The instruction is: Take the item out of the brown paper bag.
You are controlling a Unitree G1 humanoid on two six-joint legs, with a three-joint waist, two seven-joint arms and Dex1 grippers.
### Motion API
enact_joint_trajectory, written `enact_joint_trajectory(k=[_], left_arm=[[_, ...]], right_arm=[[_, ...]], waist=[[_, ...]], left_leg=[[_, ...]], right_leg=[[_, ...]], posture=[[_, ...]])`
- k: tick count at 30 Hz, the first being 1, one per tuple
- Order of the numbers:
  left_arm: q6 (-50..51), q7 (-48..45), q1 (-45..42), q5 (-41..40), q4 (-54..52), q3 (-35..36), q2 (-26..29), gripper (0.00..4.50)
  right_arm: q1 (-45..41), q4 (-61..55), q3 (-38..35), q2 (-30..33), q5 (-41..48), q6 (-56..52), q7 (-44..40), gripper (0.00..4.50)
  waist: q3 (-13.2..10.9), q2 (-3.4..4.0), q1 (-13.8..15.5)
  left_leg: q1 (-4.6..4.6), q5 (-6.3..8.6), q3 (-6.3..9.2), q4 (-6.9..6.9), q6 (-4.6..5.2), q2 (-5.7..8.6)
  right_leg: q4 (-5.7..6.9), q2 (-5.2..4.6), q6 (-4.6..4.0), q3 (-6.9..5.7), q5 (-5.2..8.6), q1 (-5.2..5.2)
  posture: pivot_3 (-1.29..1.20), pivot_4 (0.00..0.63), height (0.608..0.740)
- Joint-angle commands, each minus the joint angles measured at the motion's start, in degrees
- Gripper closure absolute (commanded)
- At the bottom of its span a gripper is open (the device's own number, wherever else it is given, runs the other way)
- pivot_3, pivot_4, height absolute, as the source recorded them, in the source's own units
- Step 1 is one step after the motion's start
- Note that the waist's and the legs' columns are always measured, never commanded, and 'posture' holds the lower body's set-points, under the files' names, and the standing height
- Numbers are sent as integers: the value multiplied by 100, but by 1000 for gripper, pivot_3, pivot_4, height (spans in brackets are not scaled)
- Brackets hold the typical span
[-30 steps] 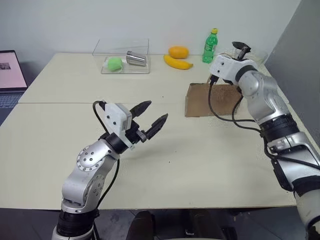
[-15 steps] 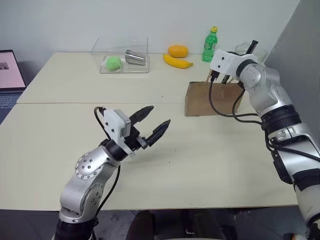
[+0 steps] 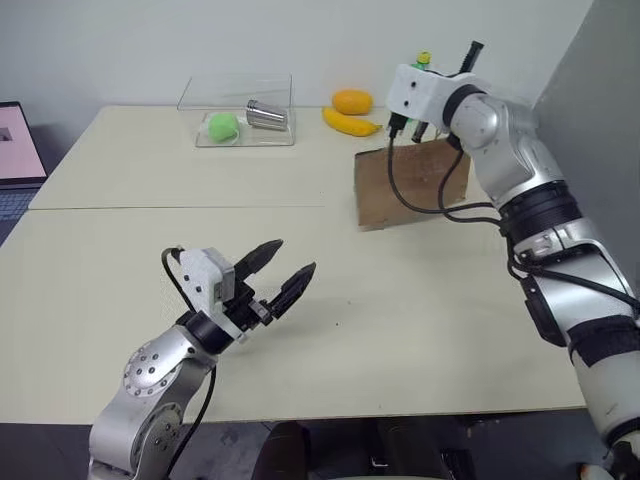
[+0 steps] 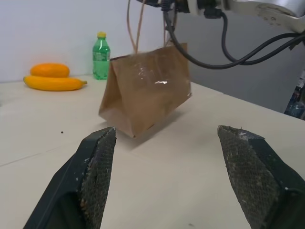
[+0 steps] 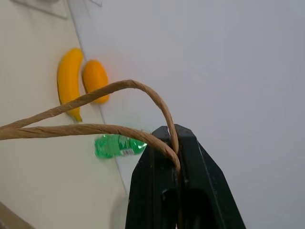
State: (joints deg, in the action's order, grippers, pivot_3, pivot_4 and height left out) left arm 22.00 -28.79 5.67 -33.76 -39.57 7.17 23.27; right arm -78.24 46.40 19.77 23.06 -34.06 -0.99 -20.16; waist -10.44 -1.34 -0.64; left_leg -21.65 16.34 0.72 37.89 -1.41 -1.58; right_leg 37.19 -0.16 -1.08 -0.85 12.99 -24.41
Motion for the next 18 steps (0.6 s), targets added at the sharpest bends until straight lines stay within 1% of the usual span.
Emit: enact_joint_trajectory(k=[1,11,14,18], left_arm=[[-103,64,111,-84,-338,133,27,936],[-179,207,326,-8,-516,89,9,936],[-205,255,383,13,-545,111,17,936],[-252,309,435,47,-569,109,22,936]], right_arm=[[-530,237,-61,-201,127,215,207,4479],[-1078,1224,63,-988,169,501,565,4479],[-1057,1245,212,-1229,140,587,518,4479],[-847,887,389,-1471,176,656,232,4479]], waist=[[0,0,-2],[-1,1,0],[-1,2,-1],[-1,2,-2]], left_leg=[[0,0,1,0,0,0],[-3,0,1,-1,0,0],[-3,0,2,-1,0,-1],[-3,0,4,-1,1,-1]], right_leg=[[0,0,-1,-1,-1,0],[-3,0,-2,-1,-1,-1],[-3,0,-2,-2,-1,-1],[-2,0,-2,-4,-1,-2]], posture=[[0,150,740],[0,150,740],[0,150,740],[0,150,740]])
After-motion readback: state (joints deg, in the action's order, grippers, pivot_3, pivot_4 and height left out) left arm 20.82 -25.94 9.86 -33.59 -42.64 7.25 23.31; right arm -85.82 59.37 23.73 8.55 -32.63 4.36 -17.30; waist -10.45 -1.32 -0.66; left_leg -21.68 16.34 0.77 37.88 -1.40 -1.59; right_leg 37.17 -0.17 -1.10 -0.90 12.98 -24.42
